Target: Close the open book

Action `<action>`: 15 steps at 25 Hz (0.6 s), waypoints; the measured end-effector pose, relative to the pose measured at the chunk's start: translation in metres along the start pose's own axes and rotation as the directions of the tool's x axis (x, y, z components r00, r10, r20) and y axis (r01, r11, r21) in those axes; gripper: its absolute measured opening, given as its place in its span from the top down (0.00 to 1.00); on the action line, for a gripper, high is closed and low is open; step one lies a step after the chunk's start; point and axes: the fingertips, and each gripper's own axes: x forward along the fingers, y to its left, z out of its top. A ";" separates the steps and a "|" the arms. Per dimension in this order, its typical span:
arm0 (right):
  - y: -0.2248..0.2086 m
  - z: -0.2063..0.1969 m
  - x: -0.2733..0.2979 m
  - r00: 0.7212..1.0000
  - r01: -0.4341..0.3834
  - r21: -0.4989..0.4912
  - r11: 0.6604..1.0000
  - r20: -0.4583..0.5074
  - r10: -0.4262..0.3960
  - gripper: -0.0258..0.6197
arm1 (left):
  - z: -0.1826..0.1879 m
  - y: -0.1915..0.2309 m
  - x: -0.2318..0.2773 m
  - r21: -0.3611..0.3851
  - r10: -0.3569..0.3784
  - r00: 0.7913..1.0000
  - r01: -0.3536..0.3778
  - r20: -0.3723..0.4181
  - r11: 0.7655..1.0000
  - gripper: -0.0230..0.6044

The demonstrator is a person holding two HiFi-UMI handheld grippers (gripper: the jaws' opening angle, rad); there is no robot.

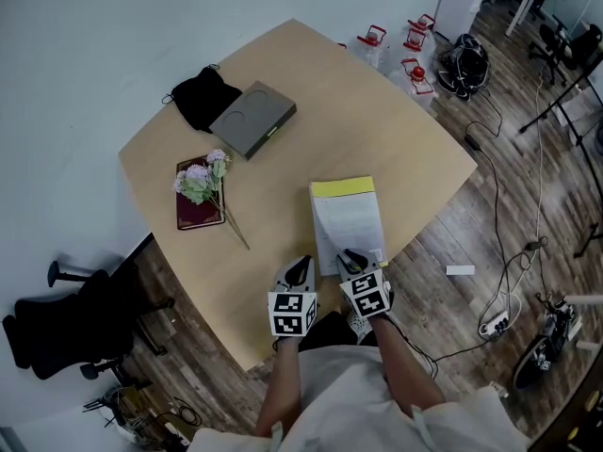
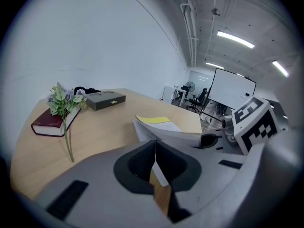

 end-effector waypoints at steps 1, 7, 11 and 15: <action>0.001 -0.003 0.001 1.000 -0.002 -0.007 1.000 -0.002 0.002 0.81 | -0.001 0.000 0.000 -0.001 0.000 1.000 0.000 -0.003 1.000 0.93; 0.006 -0.008 0.007 1.000 -0.009 -0.037 0.999 -0.027 0.008 0.78 | -0.005 0.000 0.004 0.002 -0.009 1.000 0.009 -0.015 1.000 0.93; 0.008 -0.009 0.009 0.999 -0.015 -0.048 0.999 -0.038 0.013 0.76 | -0.004 0.004 0.004 -0.001 -0.007 1.000 0.007 -0.011 1.000 0.93; 0.012 -0.013 0.009 0.998 -0.027 -0.055 0.998 -0.053 0.024 0.72 | -0.006 0.006 0.004 -0.003 -0.005 1.000 0.005 -0.013 1.000 0.93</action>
